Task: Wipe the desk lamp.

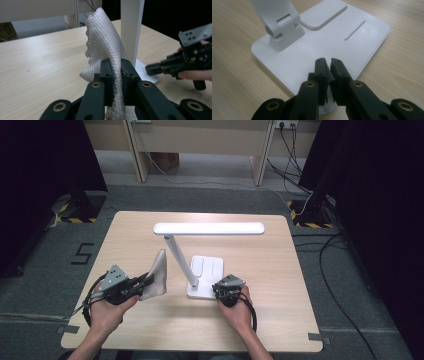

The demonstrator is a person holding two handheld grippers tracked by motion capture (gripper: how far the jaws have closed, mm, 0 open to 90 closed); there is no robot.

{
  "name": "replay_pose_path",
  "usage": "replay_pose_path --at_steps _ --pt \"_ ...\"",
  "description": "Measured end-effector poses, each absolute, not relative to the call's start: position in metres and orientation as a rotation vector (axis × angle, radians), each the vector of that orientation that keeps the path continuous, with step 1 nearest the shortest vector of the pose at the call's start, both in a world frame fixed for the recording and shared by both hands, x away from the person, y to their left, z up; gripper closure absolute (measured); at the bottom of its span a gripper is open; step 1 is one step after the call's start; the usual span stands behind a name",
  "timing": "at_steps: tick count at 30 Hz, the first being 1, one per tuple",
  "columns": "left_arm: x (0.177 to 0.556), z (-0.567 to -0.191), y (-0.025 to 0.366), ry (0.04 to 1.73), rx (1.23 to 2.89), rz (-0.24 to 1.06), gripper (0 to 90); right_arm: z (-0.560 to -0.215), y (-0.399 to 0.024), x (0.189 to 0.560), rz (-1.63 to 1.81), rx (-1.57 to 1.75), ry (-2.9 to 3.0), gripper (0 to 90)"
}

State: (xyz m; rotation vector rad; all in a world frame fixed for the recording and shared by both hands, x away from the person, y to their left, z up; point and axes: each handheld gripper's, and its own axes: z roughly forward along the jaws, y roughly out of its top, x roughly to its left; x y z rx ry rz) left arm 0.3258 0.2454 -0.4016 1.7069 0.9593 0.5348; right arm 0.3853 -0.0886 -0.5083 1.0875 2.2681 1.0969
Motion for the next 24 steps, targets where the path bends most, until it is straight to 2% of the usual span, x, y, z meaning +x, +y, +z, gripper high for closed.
replay_pose_path --at_steps 9,24 --pt "0.337 -0.377 0.252 0.937 1.675 0.593 81.2 -0.51 -0.089 0.386 1.119 1.073 2.261 90.0" --pt "0.35 -0.351 0.253 0.919 1.652 0.653 81.2 -0.512 -0.089 0.385 1.124 1.078 2.246 90.0"
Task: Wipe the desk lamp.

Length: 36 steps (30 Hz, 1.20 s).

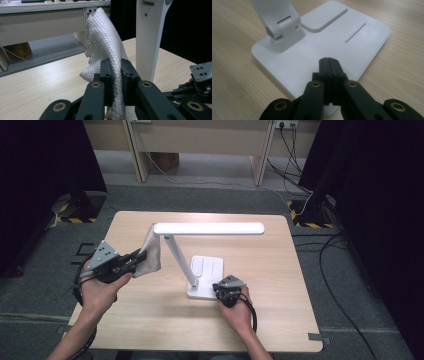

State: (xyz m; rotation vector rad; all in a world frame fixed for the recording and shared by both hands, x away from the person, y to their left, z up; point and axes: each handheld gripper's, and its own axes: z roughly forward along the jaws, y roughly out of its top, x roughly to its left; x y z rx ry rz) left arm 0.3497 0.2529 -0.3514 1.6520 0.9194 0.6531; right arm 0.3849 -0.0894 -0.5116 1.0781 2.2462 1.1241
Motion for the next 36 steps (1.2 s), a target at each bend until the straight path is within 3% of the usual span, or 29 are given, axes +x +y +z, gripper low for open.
replay_pose_path --at_steps 36 --pt "0.339 -0.287 0.244 0.797 1.532 0.697 81.4 -0.512 -0.089 0.385 1.125 1.072 2.237 90.0"
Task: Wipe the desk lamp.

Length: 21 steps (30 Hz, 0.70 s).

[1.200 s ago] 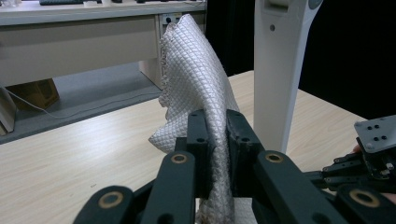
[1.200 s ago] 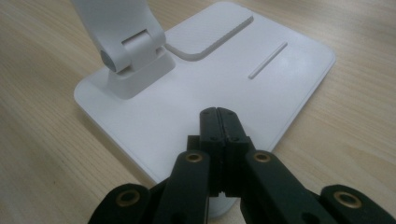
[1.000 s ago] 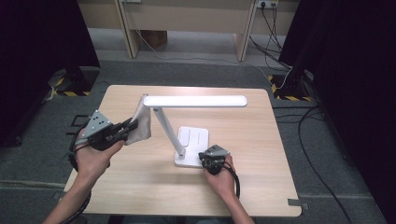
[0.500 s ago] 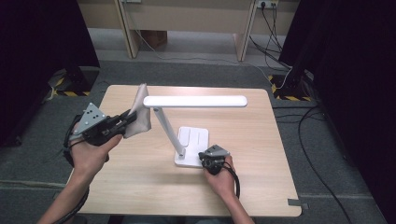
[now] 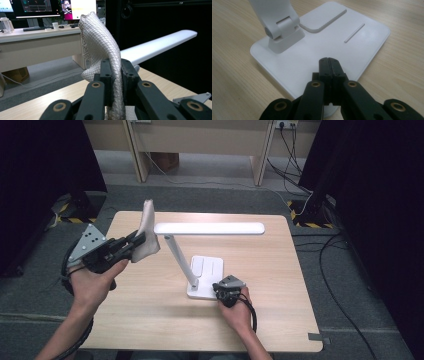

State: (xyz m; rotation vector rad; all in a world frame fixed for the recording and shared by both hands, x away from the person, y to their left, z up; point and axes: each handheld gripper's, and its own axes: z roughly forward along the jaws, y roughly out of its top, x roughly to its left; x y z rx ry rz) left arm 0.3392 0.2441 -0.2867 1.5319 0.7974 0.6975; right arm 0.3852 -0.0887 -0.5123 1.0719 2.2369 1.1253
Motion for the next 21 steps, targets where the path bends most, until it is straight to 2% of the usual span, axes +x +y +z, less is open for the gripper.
replay_pose_path --at_steps 21 --pt "0.359 -0.277 0.214 0.793 1.499 0.609 81.3 -0.512 -0.089 0.385 1.124 1.071 2.238 90.0"
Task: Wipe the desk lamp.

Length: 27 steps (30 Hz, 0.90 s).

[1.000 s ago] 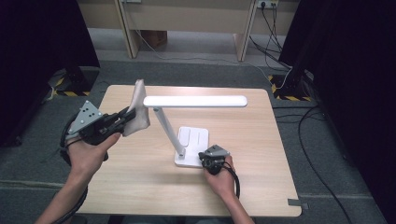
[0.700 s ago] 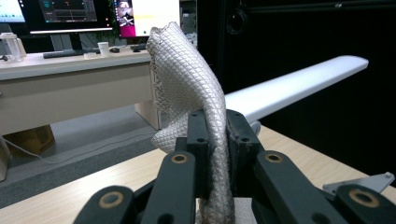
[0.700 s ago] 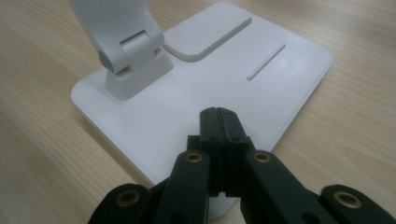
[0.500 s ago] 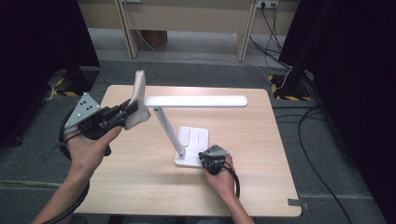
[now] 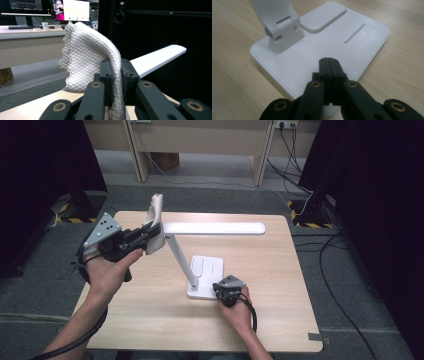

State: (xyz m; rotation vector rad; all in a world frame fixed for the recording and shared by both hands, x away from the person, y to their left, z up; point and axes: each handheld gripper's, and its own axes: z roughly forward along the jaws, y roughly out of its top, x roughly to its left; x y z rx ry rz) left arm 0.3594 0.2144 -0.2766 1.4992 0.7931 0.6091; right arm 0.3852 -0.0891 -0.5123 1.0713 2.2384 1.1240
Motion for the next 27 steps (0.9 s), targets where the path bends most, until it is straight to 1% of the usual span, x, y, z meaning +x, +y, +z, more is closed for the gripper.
replay_pose_path --at_steps 12,27 --pt "0.368 -0.272 0.201 0.779 1.515 0.597 81.2 -0.513 -0.089 0.386 1.126 1.07 2.237 90.0" --pt "0.371 -0.27 0.189 0.766 1.536 0.624 81.0 -0.513 -0.089 0.386 1.13 1.069 2.239 90.0"
